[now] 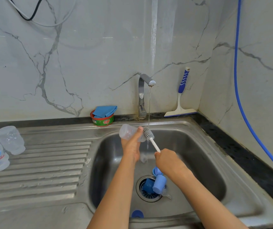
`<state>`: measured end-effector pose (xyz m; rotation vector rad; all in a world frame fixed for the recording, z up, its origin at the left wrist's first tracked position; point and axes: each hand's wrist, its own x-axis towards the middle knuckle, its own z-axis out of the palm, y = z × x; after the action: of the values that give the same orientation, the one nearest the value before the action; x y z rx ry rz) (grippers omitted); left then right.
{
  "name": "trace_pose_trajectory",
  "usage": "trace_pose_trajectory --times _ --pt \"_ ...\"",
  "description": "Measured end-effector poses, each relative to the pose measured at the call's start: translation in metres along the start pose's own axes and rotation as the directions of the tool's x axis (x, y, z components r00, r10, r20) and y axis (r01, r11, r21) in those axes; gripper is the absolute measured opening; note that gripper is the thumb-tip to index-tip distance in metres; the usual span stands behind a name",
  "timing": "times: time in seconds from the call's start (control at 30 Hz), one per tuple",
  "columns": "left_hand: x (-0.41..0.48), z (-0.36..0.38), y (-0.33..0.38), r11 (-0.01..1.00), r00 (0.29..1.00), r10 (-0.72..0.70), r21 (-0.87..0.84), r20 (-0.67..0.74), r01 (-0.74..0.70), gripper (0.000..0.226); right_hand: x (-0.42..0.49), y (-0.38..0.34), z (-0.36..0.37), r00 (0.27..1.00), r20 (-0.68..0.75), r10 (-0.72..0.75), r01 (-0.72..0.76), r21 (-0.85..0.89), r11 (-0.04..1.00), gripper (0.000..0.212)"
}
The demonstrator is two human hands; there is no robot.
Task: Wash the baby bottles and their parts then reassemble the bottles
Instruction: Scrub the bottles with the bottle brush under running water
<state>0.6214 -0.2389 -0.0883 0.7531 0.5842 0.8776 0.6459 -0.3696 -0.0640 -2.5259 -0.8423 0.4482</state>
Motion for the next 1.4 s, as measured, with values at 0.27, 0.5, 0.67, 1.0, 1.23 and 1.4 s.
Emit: trace_pose_trajectory --times 0.27,0.5,0.67,1.0,1.23,1.4 --pt "0.000 -0.007 0.000 0.991 0.997 -0.081 0.106 0.018 0.078 0.048 0.001 -0.001 -0.002 1.000 -0.027 0.003 -0.002 0.015 1.000 0.028" --pt "0.004 -0.012 0.008 0.993 0.993 -0.031 0.118 0.112 0.017 0.031 0.000 -0.001 -0.005 0.999 -0.032 -0.001 0.005 0.100 0.995 0.038" --pt "0.001 -0.016 0.017 0.986 0.983 -0.021 0.166 0.182 -0.010 0.034 0.003 0.001 -0.003 0.999 -0.008 0.040 -0.039 0.100 0.994 0.035" --pt "-0.001 -0.010 0.017 0.995 0.998 0.019 0.101 0.058 -0.025 0.052 -0.006 -0.004 -0.001 0.999 -0.050 0.013 -0.007 0.124 0.992 0.027" --pt "-0.004 -0.011 0.017 0.989 0.991 -0.008 0.146 0.131 -0.011 0.047 -0.001 0.001 -0.009 1.000 -0.029 0.012 -0.009 0.104 0.995 0.030" --pt "0.001 -0.011 0.026 0.993 0.981 0.040 0.104 0.192 -0.061 0.047 0.005 0.008 -0.018 1.000 -0.020 -0.014 0.015 0.075 0.997 0.028"
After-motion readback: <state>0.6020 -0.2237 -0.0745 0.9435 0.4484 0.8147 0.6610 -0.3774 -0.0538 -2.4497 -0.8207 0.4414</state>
